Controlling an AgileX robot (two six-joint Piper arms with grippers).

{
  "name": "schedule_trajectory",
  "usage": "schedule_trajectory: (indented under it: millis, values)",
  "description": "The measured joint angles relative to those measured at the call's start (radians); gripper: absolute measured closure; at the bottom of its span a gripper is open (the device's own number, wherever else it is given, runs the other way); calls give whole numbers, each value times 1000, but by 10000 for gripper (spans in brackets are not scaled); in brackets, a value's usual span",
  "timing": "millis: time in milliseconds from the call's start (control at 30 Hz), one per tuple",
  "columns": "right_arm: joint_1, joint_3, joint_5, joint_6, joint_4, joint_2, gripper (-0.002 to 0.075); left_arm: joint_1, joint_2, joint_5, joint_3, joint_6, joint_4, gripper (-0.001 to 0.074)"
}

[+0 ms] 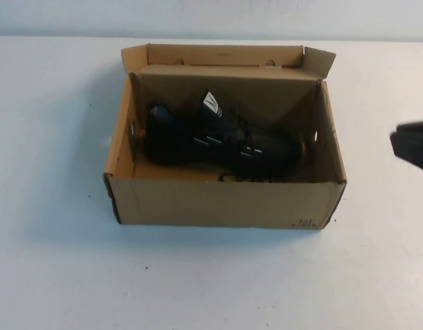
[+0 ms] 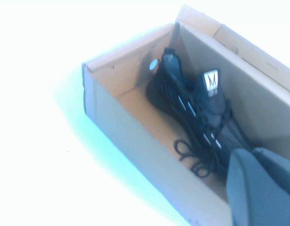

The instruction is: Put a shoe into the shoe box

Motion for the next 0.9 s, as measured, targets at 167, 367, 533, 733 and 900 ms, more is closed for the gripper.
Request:
schedule_trajectory:
  millis: [167, 367, 533, 733, 900]
  values:
    - [0, 279, -140, 0, -7, -247, 742, 0, -153, -142, 157, -51, 6, 736]
    - [0, 506, -229, 0, -7, -451, 742, 0, -185, -268, 260, -63, 14, 736]
    - [0, 568, -238, 0, -7, -517, 742, 0, -185, -359, 307, -63, 19, 736]
    - [-1, 572, -275, 0, -5, -527, 742, 0, -185, -393, 318, -63, 19, 736]
    - [-1, 575, -287, 0, -1, -527, 742, 0, -185, -393, 318, -63, 19, 736]
